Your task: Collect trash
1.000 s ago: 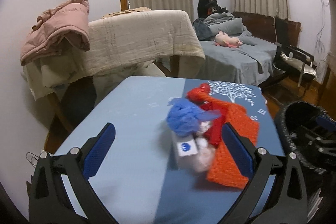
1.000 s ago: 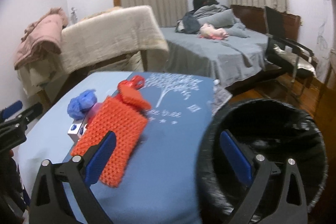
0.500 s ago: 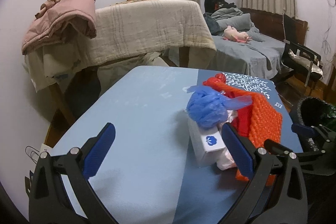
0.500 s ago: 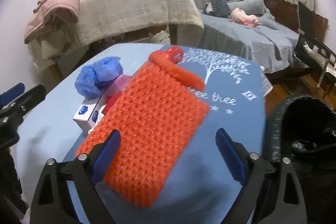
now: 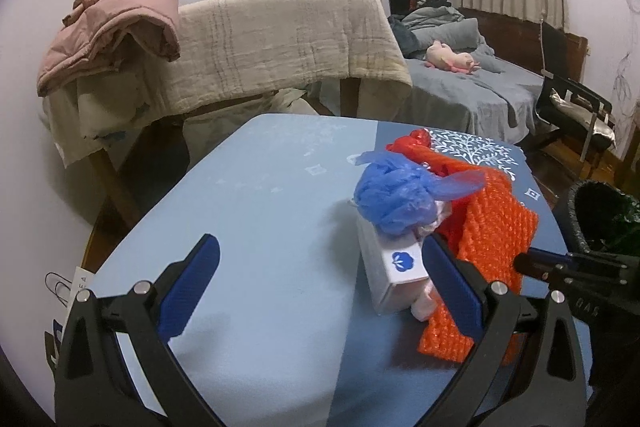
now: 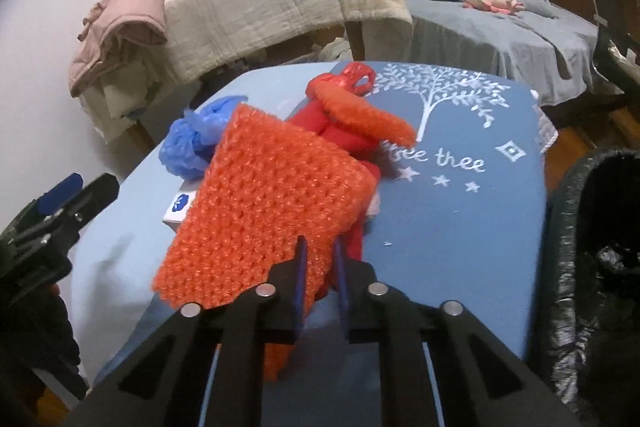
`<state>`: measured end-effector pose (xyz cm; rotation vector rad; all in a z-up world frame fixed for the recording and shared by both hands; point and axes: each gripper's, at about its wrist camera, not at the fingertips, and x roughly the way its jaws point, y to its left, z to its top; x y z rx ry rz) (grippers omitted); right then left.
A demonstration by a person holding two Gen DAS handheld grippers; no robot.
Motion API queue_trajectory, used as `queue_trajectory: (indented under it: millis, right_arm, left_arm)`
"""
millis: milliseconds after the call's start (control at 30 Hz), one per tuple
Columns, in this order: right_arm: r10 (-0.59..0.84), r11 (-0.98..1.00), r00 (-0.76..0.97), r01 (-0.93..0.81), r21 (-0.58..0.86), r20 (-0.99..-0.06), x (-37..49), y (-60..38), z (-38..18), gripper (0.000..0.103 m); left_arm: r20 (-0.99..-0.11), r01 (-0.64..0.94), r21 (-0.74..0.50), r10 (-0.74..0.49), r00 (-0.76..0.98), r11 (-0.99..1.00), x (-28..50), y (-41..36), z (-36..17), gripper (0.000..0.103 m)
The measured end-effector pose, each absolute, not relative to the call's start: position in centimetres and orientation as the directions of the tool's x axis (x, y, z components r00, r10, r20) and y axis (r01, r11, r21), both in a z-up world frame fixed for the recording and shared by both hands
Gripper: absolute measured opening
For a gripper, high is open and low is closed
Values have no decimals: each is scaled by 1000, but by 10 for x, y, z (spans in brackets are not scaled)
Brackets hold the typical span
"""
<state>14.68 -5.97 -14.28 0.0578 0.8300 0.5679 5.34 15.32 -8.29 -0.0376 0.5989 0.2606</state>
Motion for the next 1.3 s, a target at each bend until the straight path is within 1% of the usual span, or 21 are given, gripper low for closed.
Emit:
queue_trajectory:
  millis: [433, 533, 633, 767, 800, 833, 867, 900, 933, 1000, 1133, 1233, 1267, 1300]
  right_arm:
    - [495, 855, 596, -463, 234, -632, 130, -96, -110, 10]
    - [468, 871, 617, -442, 214, -633, 128, -107, -107, 10]
    - [406, 900, 637, -404, 164, -655, 132, -114, -110, 10]
    - [366, 916, 645, -378, 136, -671, 140, -119, -116, 10]
    - [354, 920, 648, -371, 126, -675, 141, -119, -119, 12]
    - [341, 924, 648, -363, 117, -681, 144, -119, -121, 17]
    - [313, 934, 653, -343, 99, -689, 148, -119, -124, 25]
    - [297, 940, 658, -331, 89, -693, 149, -120, -126, 44]
    - [284, 944, 665, -320, 81, -690, 150, -120, -127, 54]
    - [293, 941, 674, -328, 81, -679, 148, -117, -126, 56]
    - [360, 915, 659, -388, 112, -660, 143, -106, -126, 62]
    - [423, 887, 611, -431, 167, -669, 142, -94, -131, 65]
    - [429, 882, 603, -439, 168, -672, 139, -90, -133, 66]
    - [430, 878, 595, -449, 162, -679, 137, -84, -136, 70]
  left_arm:
    - [-549, -205, 41, 193, 813, 978, 51, 130, -77, 98]
    - [-546, -194, 41, 184, 817, 980, 52, 125, -76, 98]
    - [-549, -183, 40, 175, 817, 982, 54, 121, -78, 98]
    - [-556, -171, 44, 166, 814, 984, 61, 117, -84, 98]
    - [-557, -170, 47, 168, 813, 984, 63, 116, -86, 98]
    - [-560, -170, 51, 169, 811, 984, 64, 117, -88, 98]
    - [-563, -171, 53, 170, 809, 984, 66, 116, -90, 98]
    - [-567, -172, 53, 171, 806, 984, 68, 117, -93, 98]
    - [-571, -173, 51, 171, 803, 984, 70, 118, -95, 98]
    - [-576, -175, 51, 172, 799, 983, 71, 119, -97, 98]
    - [-580, -181, 47, 175, 795, 982, 72, 124, -100, 98]
    - [-586, -188, 46, 179, 790, 981, 72, 128, -103, 98]
    - [-587, -189, 47, 180, 790, 981, 71, 129, -103, 98]
    - [-587, -193, 48, 184, 788, 980, 70, 130, -104, 98]
